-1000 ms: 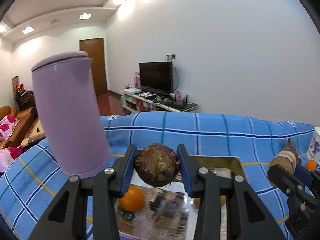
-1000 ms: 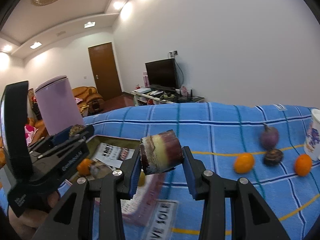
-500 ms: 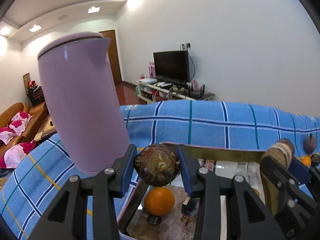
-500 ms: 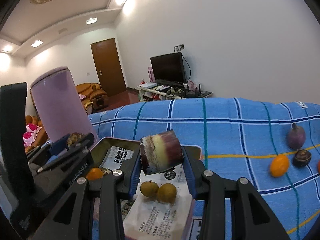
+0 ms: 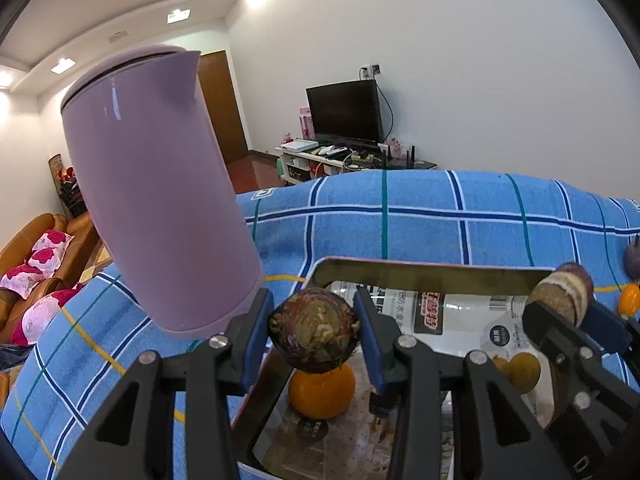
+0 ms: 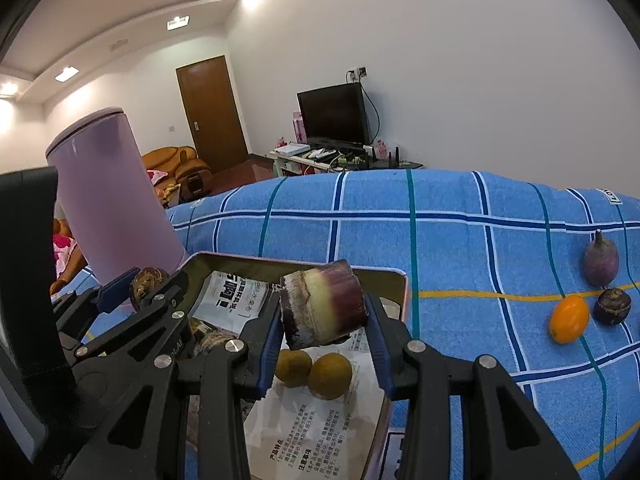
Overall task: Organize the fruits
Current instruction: 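Open the right gripper to drop the slice while the left gripper drops the brown fruit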
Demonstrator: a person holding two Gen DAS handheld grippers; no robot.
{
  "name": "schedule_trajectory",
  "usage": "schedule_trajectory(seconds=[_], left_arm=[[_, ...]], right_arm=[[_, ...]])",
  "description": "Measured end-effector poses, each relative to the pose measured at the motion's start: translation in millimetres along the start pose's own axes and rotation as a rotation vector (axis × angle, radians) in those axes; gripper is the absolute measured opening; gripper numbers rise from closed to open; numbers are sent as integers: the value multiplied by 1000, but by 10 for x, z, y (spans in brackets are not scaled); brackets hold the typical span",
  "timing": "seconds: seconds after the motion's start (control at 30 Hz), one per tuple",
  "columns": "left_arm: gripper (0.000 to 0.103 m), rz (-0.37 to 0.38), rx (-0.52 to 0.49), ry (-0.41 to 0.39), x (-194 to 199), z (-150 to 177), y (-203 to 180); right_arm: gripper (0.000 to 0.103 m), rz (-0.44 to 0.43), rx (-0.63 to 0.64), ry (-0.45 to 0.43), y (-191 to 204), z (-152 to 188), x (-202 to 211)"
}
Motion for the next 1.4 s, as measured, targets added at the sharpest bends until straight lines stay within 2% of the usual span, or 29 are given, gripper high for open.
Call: schedule_trajectory(seconds=[0.47,0.6,0.83,0.97,1.07,1.13,1.2,1.27,1.37,1.4], left_arm=[[43,9,-9,33,-45,8,-18],[43,11,0,40,-57,10,-12],[43,17,9,50,-71,31,3],[46,17,16,48,-71,32,23],[46,19,21,31,-33,32,32],[56,9,29,21,-8,33,46],[77,-3,47,8,28,27,68],[83,0,72,-16,82,14,95],[101,8,85,-35,133,-1,99],[103,-1,88,-51,159,-4,101]], right_arm=[[42,-46,0,55,58,30,-117],[49,-50,-10,51,50,41,-101],[52,-72,-4,-29,80,14,63],[69,-35,3,-128,79,-13,249],[71,25,17,-204,59,-42,402],[71,82,37,-242,38,-73,484],[78,119,39,-276,10,-90,549],[82,143,33,-299,-27,-107,603],[82,176,38,-328,-49,-124,663],[82,189,40,-331,-53,-127,666]])
Point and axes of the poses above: each gripper's, at about its wrist camera, not at the fingertips, and x roughly against the way its jaws point, y to its left, z to its underside, the point moved 5 cm from there along -x, roughly the way its jaws point, and after that the axes turned 14 degrees about -z, right-handed, at the moved point
